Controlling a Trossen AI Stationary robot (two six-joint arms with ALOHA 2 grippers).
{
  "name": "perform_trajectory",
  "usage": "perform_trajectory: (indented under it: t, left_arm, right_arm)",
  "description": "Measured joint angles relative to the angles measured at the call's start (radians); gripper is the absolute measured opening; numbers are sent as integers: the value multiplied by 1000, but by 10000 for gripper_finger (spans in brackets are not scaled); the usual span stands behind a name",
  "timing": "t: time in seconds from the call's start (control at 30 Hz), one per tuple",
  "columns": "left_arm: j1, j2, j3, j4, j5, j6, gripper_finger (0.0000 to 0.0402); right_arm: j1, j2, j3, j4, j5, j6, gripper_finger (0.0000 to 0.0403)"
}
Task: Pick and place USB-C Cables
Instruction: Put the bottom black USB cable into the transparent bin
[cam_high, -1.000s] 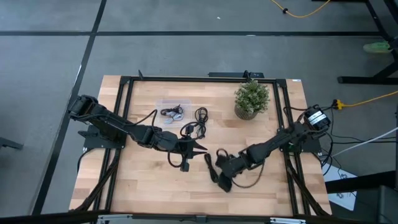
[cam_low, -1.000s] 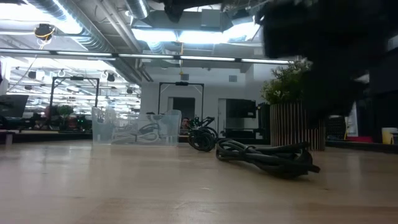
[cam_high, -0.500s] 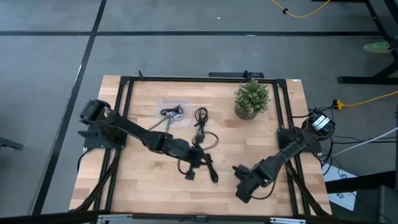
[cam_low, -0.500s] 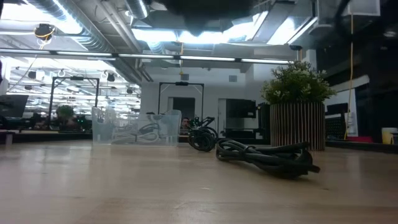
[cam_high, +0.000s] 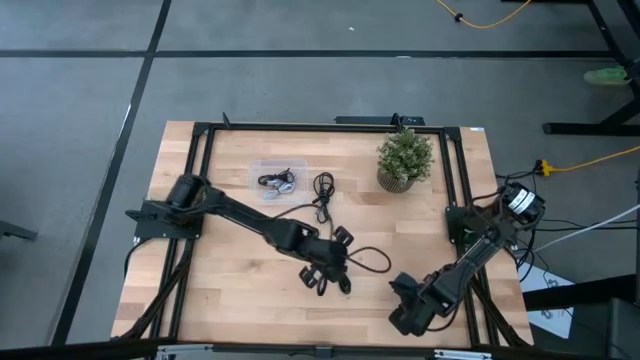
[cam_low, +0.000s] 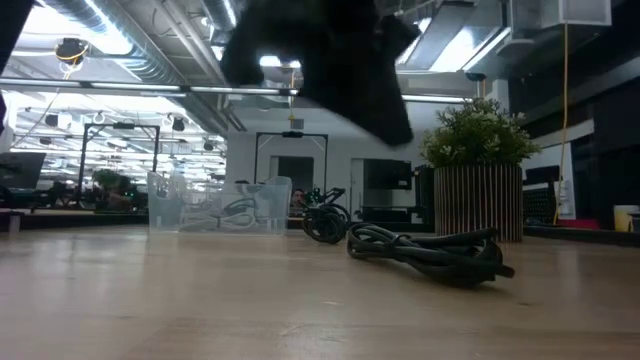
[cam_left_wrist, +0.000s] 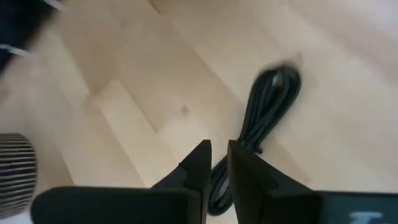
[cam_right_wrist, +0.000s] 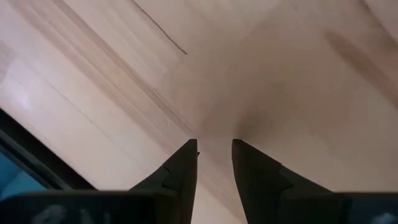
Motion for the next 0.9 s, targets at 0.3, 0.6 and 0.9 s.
perform_trajectory:
  t: [0.3,0.6,0.9]
  left_arm:
    - [12,114,110,-116,8,118,87]
    - [13,128,110,-139,49,134,111]
    - [26,189,112,-110,39,209,111]
  right_arm:
    - [25,0,0,-15,17,60,106]
    - [25,-1,0,-31,19,58,106]
    - [25,-1,0,-33,19,59,106]
